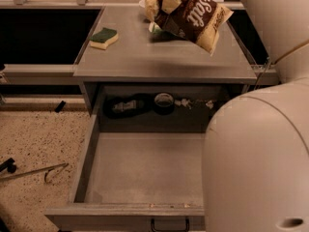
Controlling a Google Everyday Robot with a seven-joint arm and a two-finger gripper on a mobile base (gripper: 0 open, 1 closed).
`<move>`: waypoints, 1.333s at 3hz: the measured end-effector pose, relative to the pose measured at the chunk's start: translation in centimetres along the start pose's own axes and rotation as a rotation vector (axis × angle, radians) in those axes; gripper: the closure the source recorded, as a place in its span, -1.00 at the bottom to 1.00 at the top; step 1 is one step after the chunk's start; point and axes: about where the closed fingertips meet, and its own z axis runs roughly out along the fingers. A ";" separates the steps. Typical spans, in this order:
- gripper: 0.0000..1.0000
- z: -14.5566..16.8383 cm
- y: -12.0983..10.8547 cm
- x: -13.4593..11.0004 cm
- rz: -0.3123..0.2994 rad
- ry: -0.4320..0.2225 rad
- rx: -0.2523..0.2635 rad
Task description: Pick brown chip bag from top drawer and place on counter
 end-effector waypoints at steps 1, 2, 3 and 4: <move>1.00 5.2 0.3 1.3 0.049 -0.062 -0.054; 1.00 9.7 1.8 1.8 0.071 -0.125 -0.130; 1.00 12.4 3.5 2.5 0.084 -0.165 -0.207; 1.00 12.6 3.6 2.5 0.085 -0.166 -0.212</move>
Offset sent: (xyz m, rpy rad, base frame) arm 0.0512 0.0294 -0.1345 0.2600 0.1287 0.1118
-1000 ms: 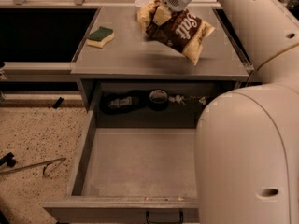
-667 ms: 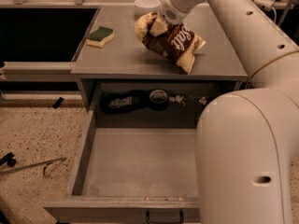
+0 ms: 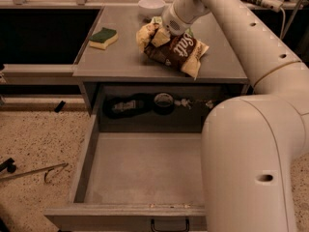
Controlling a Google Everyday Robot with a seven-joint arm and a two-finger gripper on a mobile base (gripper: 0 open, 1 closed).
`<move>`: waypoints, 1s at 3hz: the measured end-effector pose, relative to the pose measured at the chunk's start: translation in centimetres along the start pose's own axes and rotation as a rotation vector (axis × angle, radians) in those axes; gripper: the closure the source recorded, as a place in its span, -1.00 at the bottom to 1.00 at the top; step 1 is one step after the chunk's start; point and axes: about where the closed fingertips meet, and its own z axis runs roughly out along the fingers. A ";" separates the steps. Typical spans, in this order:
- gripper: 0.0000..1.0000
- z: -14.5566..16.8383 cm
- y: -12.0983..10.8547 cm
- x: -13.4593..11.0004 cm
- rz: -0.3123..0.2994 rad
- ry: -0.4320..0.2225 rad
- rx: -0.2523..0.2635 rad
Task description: Pick brown chip bag from top drawer and place on counter
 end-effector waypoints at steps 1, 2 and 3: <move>0.62 0.0 0.0 0.0 0.000 0.000 0.000; 0.16 0.0 0.0 0.0 0.000 0.000 0.000; -0.31 0.0 0.0 0.0 0.000 0.000 0.000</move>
Offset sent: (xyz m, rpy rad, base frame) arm 0.0000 0.0000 0.0000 0.0000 0.0000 0.0000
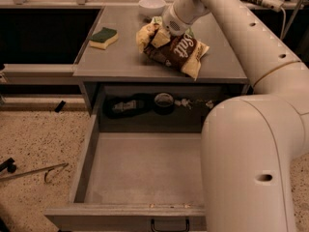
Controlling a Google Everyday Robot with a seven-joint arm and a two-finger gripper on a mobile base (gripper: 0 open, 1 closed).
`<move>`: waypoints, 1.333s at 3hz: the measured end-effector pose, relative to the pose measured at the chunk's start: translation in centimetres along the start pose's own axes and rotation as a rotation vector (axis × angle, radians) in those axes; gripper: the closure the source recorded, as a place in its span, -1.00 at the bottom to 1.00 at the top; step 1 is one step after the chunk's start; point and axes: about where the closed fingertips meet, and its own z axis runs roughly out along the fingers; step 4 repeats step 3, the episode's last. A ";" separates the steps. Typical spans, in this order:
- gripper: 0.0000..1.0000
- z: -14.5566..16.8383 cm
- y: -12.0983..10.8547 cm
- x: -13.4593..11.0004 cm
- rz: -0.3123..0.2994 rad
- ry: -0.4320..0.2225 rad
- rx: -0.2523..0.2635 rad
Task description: Pick brown chip bag from top drawer and place on counter
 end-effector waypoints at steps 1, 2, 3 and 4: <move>-0.77 0.0 0.0 0.0 0.000 0.000 0.000; -1.00 0.0 0.0 0.0 0.000 0.000 0.000; -1.00 0.0 0.0 0.0 0.000 0.000 0.000; -1.00 0.0 0.0 0.0 0.000 0.000 0.000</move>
Offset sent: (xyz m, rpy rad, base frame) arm 0.0000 0.0000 0.0000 0.0000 0.0000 0.0000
